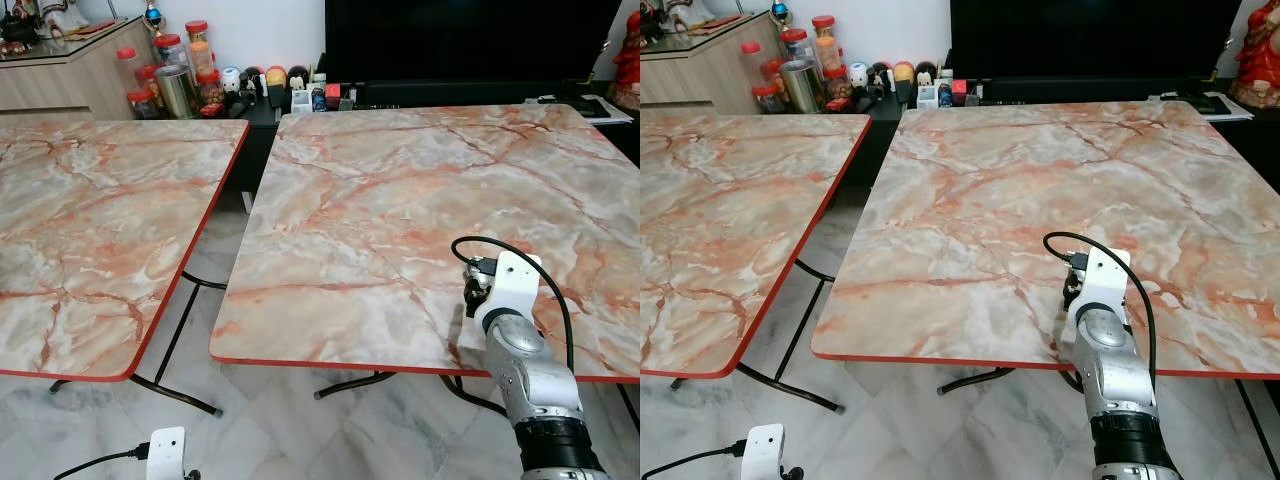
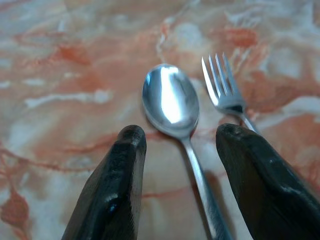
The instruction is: Setting the table
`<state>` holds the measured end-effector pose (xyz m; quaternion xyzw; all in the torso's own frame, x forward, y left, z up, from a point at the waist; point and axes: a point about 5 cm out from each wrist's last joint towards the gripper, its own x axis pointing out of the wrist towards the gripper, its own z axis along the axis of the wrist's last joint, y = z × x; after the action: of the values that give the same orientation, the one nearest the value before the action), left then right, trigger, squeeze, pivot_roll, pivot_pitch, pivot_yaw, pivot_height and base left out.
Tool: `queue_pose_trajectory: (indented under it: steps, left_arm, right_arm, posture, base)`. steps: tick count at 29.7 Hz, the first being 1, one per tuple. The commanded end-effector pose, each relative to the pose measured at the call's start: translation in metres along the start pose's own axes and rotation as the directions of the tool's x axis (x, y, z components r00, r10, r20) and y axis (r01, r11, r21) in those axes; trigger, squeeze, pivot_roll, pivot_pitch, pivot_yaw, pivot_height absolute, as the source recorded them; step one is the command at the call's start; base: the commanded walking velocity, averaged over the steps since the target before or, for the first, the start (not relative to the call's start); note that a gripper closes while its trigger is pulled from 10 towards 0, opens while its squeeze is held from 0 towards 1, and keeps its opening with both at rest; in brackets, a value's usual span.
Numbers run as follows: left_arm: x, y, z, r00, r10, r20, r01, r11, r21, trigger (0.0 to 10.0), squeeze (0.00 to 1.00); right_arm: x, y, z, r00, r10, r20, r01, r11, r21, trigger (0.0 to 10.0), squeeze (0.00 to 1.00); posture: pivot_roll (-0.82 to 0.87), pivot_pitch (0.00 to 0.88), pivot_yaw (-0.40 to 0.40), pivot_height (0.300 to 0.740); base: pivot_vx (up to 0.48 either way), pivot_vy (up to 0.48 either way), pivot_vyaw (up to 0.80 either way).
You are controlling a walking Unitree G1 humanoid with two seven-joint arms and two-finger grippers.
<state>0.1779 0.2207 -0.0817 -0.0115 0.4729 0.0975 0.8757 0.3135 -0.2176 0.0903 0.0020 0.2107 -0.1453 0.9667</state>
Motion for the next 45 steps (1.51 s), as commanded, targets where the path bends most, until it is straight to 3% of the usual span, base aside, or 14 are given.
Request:
queue_pose_trajectory:
  steps: [1, 14, 24, 25, 26, 45]
  left_arm:
    - [0.000, 0.004, 0.001, 1.000, 0.009, -0.007, -0.009, 1.000, 0.002, 10.0, 0.00]
    - [0.000, 0.004, 0.000, 1.000, 0.007, -0.012, -0.007, 1.000, 0.004, 10.0, 0.00]
    - [0.000, 0.003, 0.001, 1.000, 0.005, -0.013, -0.005, 1.000, 0.006, 10.0, 0.00]
    - [0.000, 0.004, 0.001, 1.000, 0.004, -0.013, -0.004, 1.000, 0.006, 10.0, 0.00]
    - [0.000, 0.003, 0.001, 1.000, 0.004, -0.013, -0.004, 1.000, 0.006, 10.0, 0.00]
    - [0.000, 0.002, -0.001, 1.000, 0.002, -0.017, -0.002, 1.000, -0.013, 10.0, 0.00]
  right_arm:
    - [0.000, -0.001, -0.004, 1.000, 0.000, -0.019, 0.000, 1.000, 0.000, 10.0, 0.00]
    - [0.003, -0.009, -0.013, 0.998, -0.034, -0.056, 0.035, 0.999, 0.005, 10.0, 0.00]
    - [0.005, -0.005, -0.020, 0.997, 0.001, -0.077, 0.003, 0.999, 0.052, 10.0, 0.00]
    - [0.005, -0.005, -0.021, 0.997, 0.005, -0.079, -0.001, 0.999, 0.053, 9.5, 0.00]
    - [0.005, -0.004, -0.021, 0.997, 0.011, -0.080, -0.007, 0.998, 0.055, 0.0, 0.00]
    - [0.006, 0.003, -0.020, 0.995, 0.060, -0.081, -0.058, 0.998, 0.034, 0.0, 0.00]
  posture:
    - [-0.04, 0.000, 0.055, 0.740]
    - [-0.04, 0.000, 0.060, 0.740]
    - [-0.04, 0.000, 0.063, 0.740]
    - [-0.04, 0.000, 0.063, 0.740]
    - [-0.04, 0.000, 0.064, 0.740]
    - [-0.04, 0.000, 0.055, 0.740]
  base:
    - [0.000, 0.000, 0.00]
    - [0.000, 0.000, 0.00]
    - [0.000, 0.000, 0.00]
    - [0.000, 0.000, 0.00]
    - [0.000, 0.000, 0.00]
    - [0.000, 0.000, 0.00]
